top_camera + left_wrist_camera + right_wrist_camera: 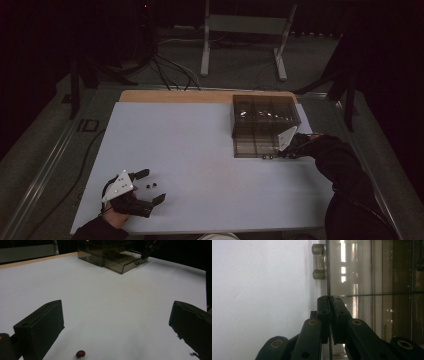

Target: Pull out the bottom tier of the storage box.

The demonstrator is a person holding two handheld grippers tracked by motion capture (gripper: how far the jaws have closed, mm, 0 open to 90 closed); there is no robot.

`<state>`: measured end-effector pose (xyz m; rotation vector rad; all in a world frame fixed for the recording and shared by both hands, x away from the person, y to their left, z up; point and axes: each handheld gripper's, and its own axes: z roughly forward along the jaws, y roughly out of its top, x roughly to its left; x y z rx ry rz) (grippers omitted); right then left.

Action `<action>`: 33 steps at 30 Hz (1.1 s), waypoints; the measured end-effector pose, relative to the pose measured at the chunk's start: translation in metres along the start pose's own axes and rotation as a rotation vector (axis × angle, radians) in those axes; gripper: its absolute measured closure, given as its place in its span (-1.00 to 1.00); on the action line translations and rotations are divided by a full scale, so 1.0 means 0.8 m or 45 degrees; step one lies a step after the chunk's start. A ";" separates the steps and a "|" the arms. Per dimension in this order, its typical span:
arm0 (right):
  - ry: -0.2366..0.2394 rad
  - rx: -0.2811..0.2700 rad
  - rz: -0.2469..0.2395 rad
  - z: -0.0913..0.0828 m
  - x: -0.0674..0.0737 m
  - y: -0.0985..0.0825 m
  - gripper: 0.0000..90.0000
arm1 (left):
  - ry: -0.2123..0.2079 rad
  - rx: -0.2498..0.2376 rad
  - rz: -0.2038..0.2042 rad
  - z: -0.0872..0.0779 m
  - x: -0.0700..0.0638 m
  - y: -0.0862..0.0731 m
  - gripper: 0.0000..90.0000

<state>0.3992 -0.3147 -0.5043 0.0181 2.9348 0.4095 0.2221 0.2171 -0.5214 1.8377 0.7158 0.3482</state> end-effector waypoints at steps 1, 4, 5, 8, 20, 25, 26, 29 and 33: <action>0.003 -0.002 0.004 0.000 0.000 0.000 0.92 | 0.000 -0.002 -0.003 0.000 0.000 0.000 -0.98; 0.002 0.004 0.008 0.000 0.000 0.000 0.90 | 0.000 -0.013 -0.003 0.000 0.000 0.001 -0.98; 0.002 0.004 0.008 0.000 0.000 0.000 0.90 | 0.000 -0.013 -0.003 0.000 0.000 0.001 -0.98; 0.012 0.003 0.031 -0.003 -0.001 -0.001 0.84 | -0.001 -0.006 -0.003 0.000 0.000 0.000 -0.98; -0.043 -0.173 0.175 -0.036 0.000 0.001 0.62 | -0.005 -0.008 -0.005 0.000 0.001 0.000 -0.98; -0.067 -0.254 0.233 -0.050 0.005 0.008 0.32 | -0.001 -0.009 -0.003 0.000 0.001 0.000 -0.98; -0.055 -0.258 0.262 -0.052 0.006 0.010 0.24 | -0.002 -0.013 -0.007 0.000 0.000 0.001 -0.98; -0.040 -0.279 0.335 -0.056 0.010 0.015 0.04 | -0.002 -0.016 -0.007 0.000 0.000 0.001 -0.98; -0.072 -0.346 0.380 -0.056 0.018 0.021 -0.18 | -0.004 -0.020 -0.011 -0.001 0.000 0.001 -0.98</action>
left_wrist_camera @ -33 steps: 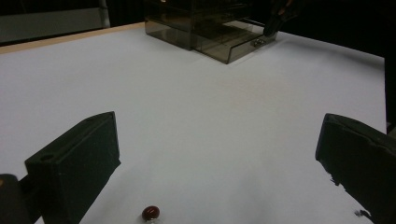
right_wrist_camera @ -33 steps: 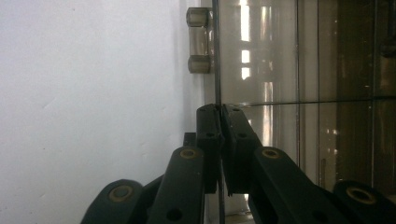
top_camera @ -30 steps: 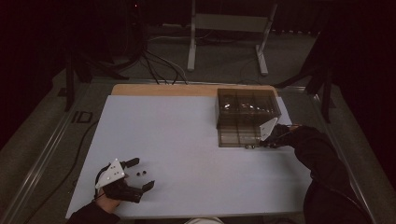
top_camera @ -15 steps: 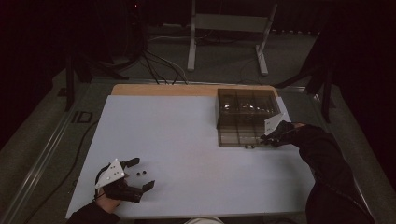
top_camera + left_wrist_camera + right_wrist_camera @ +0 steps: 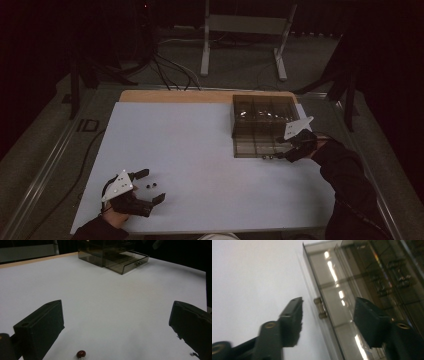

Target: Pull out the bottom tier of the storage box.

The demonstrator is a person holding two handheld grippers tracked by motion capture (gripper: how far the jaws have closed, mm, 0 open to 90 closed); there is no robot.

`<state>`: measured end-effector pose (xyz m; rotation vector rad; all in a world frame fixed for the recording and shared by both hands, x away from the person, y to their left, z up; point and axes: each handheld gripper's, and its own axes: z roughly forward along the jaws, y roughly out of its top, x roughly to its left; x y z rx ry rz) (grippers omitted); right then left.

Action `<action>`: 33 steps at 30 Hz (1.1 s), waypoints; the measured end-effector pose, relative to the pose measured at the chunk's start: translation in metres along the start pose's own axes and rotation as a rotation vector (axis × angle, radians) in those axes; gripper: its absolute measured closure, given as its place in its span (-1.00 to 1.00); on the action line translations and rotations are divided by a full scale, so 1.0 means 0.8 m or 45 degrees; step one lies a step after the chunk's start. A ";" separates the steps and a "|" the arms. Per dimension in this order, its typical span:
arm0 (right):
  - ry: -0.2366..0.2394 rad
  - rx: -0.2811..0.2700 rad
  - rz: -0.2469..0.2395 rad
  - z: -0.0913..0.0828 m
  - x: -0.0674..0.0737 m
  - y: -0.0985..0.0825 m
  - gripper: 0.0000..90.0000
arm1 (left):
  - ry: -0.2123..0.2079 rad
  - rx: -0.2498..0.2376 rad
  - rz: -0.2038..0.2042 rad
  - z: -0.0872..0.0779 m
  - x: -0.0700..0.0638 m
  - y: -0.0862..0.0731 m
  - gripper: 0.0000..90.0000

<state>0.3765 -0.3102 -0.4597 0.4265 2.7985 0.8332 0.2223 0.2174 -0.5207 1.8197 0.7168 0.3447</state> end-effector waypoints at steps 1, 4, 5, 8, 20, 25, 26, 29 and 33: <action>-0.011 -0.011 0.005 0.000 0.003 0.001 -0.26 | 0.000 -0.001 0.000 0.000 0.000 0.000 -0.98; -0.056 -0.040 0.031 0.000 0.008 0.005 -0.45 | 0.000 0.007 0.000 0.000 0.001 0.000 -0.98; -0.071 -0.048 0.050 0.000 0.010 0.006 -0.48 | 0.000 0.006 0.002 0.000 0.000 0.000 -0.98; -0.087 -0.095 0.106 -0.002 0.015 0.010 -0.58 | -0.002 0.004 0.003 0.000 0.000 0.000 -0.98; -0.101 -0.301 0.325 0.003 0.041 0.008 -0.93 | -0.004 0.003 0.003 0.000 0.000 0.000 -0.98; -0.137 -0.331 0.353 0.010 0.052 0.001 -0.93 | -0.006 -0.002 0.000 0.000 0.000 0.000 -0.98; -0.155 -0.342 0.356 0.011 0.054 -0.001 -0.93 | -0.004 0.002 0.001 0.000 0.000 0.000 -0.98; -0.148 -0.376 0.391 0.015 0.059 -0.006 -0.93 | -0.006 0.001 0.000 0.000 0.000 0.000 -0.98; -0.158 -0.389 0.427 0.022 0.068 -0.014 -0.93 | -0.008 0.010 0.004 0.001 0.000 0.000 -0.98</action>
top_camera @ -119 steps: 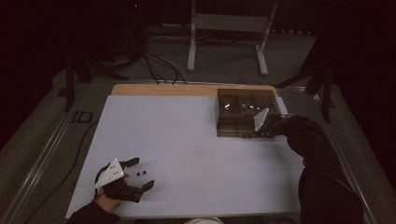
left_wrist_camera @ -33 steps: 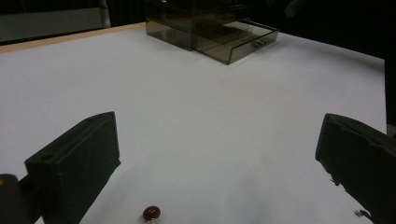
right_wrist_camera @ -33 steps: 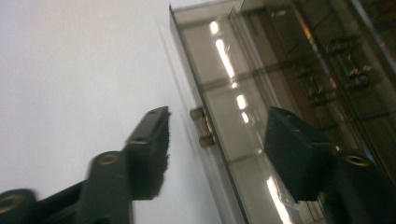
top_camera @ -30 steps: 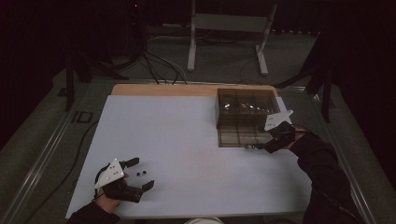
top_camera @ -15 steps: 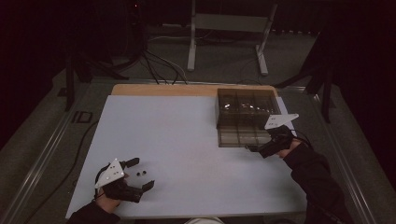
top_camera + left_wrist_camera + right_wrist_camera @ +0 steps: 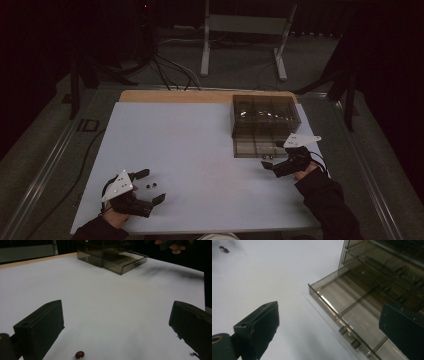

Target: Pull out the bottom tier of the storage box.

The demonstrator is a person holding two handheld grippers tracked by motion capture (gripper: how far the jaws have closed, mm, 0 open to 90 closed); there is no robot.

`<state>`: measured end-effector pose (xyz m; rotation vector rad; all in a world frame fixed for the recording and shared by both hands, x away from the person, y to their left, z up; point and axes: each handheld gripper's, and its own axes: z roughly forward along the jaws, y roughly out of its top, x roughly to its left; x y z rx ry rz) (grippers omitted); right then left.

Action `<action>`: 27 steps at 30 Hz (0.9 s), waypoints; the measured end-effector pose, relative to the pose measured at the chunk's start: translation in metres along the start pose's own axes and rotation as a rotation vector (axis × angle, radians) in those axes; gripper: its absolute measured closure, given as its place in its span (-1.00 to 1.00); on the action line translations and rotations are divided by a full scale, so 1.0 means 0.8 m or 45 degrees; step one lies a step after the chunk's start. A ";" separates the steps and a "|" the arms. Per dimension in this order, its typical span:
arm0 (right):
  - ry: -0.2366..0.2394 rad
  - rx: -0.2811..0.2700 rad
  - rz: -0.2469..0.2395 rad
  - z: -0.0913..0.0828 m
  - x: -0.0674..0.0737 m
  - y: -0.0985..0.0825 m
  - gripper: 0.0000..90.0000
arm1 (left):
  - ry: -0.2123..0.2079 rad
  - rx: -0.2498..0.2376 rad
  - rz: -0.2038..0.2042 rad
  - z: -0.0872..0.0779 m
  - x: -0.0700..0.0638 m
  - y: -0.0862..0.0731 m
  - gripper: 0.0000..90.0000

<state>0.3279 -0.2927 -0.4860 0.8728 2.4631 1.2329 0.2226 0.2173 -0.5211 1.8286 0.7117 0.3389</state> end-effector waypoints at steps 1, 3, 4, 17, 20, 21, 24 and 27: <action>-0.002 -0.008 0.011 0.001 0.001 -0.003 -0.93 | 0.000 -0.002 -0.002 0.000 0.000 0.000 -0.98; -0.011 -0.019 0.030 0.001 0.004 -0.008 -0.93 | 0.000 -0.009 -0.005 0.000 -0.001 0.001 -0.98; -0.006 -0.023 0.031 0.002 0.006 -0.011 -0.93 | 0.000 -0.007 -0.003 0.000 -0.001 0.000 -0.98; -0.016 -0.057 0.073 0.010 0.026 -0.042 -0.92 | -0.002 0.001 0.002 0.000 -0.001 0.000 -0.98; -0.029 -0.035 0.071 0.013 0.029 -0.048 -0.92 | -0.005 0.001 0.003 0.000 -0.001 0.001 -0.98; -0.042 -0.026 0.059 0.013 0.031 -0.050 -0.92 | -0.006 0.000 0.006 0.000 -0.002 0.001 -0.98; -0.056 -0.036 0.055 0.013 0.035 -0.053 -0.92 | -0.006 0.008 0.009 0.000 -0.002 0.000 -0.98; -0.082 -0.076 0.070 0.011 0.040 -0.058 -0.92 | -0.005 -0.001 0.014 0.000 -0.002 0.001 -0.98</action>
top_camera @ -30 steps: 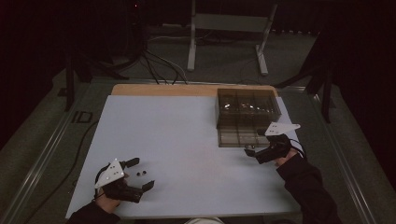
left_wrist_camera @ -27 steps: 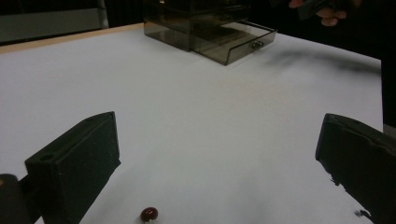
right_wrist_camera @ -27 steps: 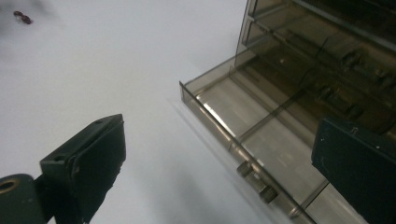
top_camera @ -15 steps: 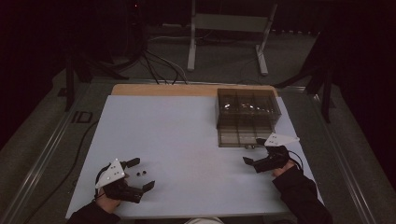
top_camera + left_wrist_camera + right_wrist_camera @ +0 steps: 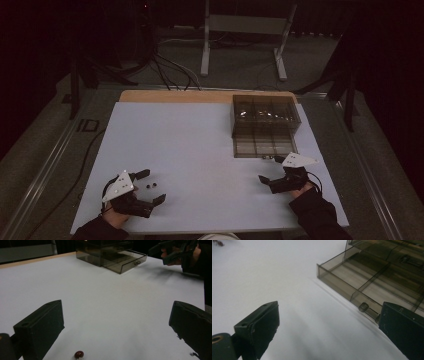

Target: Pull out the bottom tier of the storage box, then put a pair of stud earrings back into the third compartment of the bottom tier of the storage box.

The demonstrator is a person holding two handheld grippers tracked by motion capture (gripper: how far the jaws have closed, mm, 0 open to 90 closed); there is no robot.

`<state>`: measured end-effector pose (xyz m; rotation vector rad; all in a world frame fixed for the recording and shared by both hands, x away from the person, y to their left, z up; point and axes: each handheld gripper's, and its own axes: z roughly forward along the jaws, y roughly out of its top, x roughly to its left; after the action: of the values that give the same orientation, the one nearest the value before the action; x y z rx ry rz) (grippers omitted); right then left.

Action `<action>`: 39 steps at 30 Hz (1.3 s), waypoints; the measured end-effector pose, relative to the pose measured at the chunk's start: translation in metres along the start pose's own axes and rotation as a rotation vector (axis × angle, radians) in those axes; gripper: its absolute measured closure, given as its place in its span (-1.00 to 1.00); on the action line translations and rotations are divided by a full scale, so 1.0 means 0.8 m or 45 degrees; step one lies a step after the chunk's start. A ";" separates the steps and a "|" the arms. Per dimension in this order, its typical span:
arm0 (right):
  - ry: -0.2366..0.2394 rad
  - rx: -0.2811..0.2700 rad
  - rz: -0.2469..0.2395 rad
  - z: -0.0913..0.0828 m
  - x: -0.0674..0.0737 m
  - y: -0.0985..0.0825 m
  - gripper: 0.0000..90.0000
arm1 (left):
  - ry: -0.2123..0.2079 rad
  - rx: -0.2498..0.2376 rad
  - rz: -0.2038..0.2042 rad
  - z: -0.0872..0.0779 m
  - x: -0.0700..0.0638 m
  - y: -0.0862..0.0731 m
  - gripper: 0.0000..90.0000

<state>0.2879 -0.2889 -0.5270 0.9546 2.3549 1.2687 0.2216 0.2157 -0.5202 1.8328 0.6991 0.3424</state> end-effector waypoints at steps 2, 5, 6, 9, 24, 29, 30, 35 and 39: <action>-0.007 -0.007 -0.002 0.000 0.001 -0.002 -0.92 | -0.004 0.009 0.002 0.001 0.000 0.000 -0.98; -0.013 0.003 -0.007 0.001 0.000 -0.003 -0.92 | -0.011 0.012 0.004 0.002 -0.001 0.000 -0.98; -0.013 0.004 -0.006 0.002 0.000 -0.004 -0.92 | -0.011 0.013 0.004 0.002 -0.001 0.000 -0.98; -0.002 -0.006 -0.009 0.002 0.000 -0.003 -0.92 | -0.010 0.024 0.006 0.003 -0.001 -0.001 -0.98; 0.002 -0.026 0.000 -0.001 -0.001 -0.003 -0.92 | -0.037 0.048 0.016 0.004 -0.004 0.004 -0.98; 0.011 -0.030 -0.003 -0.003 -0.001 -0.003 -0.92 | -0.052 0.047 0.032 0.002 -0.010 0.014 -0.98; 0.012 -0.033 -0.001 -0.003 0.000 -0.002 -0.92 | -0.049 0.044 0.042 0.001 -0.011 0.017 -0.98; 0.012 -0.053 0.001 -0.004 0.000 0.000 -0.92 | -0.045 0.024 0.032 -0.005 -0.015 0.032 -0.98; 0.014 -0.048 0.001 -0.004 0.000 0.000 -0.92 | -0.016 0.019 0.011 -0.008 -0.013 0.040 -0.98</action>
<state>0.2861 -0.2907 -0.5249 0.9394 2.3304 1.3166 0.2193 0.2068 -0.4870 1.8514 0.6867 0.3321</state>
